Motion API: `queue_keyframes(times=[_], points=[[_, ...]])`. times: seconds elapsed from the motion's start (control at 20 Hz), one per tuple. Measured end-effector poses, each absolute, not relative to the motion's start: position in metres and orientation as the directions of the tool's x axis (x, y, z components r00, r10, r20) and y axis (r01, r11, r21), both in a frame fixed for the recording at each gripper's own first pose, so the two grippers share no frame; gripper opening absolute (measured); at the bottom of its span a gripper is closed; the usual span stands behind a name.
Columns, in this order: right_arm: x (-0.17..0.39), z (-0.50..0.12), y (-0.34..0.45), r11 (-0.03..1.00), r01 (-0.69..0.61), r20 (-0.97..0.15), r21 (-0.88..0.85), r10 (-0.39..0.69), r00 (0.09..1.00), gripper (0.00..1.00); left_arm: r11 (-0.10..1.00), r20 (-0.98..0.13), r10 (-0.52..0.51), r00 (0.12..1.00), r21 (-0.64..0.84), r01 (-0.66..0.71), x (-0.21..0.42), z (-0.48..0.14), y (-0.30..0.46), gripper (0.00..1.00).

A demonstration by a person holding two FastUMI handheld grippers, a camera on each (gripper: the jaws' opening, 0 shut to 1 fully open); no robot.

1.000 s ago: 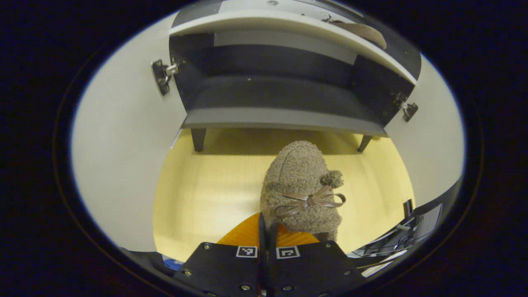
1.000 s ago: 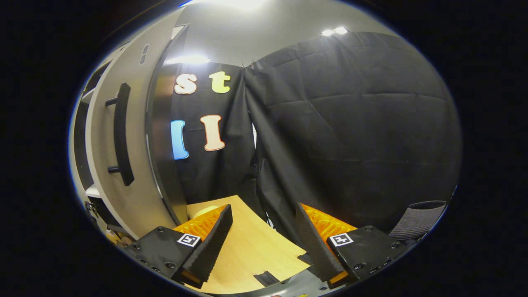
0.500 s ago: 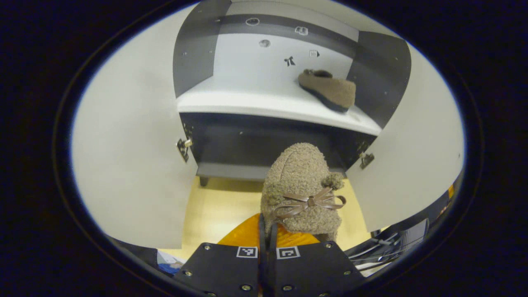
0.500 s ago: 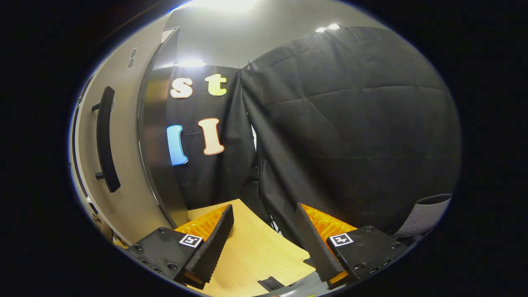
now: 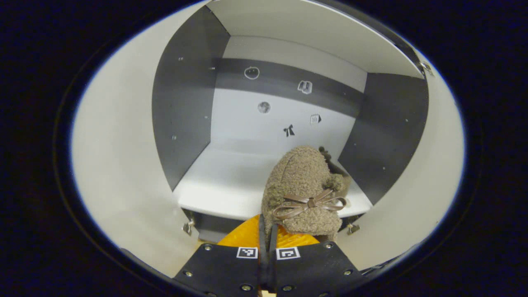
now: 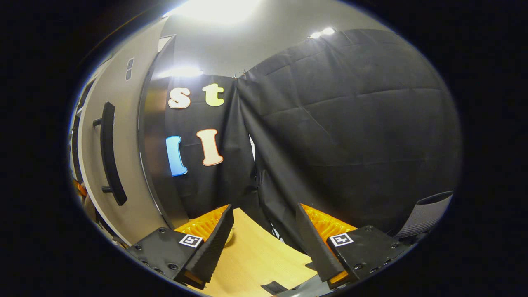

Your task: Grab one shoe with the right hand and put it into the shoe cabinet, grab the other shoe with the left hand and put it into the shoe cabinet; then close the right door with the right hand and the left door with the left hand.

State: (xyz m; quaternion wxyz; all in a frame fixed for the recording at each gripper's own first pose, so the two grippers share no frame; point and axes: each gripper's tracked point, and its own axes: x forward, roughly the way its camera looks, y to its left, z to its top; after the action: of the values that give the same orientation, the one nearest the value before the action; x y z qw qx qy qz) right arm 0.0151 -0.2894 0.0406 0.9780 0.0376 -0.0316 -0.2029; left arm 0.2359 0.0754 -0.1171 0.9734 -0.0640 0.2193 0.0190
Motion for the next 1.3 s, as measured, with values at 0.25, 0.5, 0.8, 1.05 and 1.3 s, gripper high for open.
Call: queue_keyframes(times=[0.25,0.5,0.8,1.05,1.3], points=[[-0.007,0.037,-0.295,0.891,0.447,0.053,0.078,-0.451,0.891,0.95,0.988,-0.342,0.057,0.938,-0.115,-0.102,0.294,-0.078,0.089,0.01],[-0.024,0.022,-0.306,0.87,0.489,0.019,0.069,-0.491,0.871,0.96,0.983,-0.3,0.088,0.95,-0.128,-0.132,0.367,-0.079,0.084,0.01],[-0.031,0.022,-0.323,0.851,0.52,0.014,0.072,-0.523,0.852,0.92,0.98,-0.348,0.105,0.932,-0.125,-0.157,0.394,-0.106,0.09,0.01],[-0.02,0.019,-0.324,0.861,0.501,0.005,0.09,-0.503,0.864,0.96,0.977,-0.37,0.137,0.919,-0.106,-0.188,0.395,-0.116,0.102,0.07],[0.003,0.021,-0.314,0.895,0.44,0.004,0.071,-0.442,0.897,0.96,0.988,-0.376,0.091,0.922,-0.078,-0.13,0.393,-0.118,0.088,0.04]])
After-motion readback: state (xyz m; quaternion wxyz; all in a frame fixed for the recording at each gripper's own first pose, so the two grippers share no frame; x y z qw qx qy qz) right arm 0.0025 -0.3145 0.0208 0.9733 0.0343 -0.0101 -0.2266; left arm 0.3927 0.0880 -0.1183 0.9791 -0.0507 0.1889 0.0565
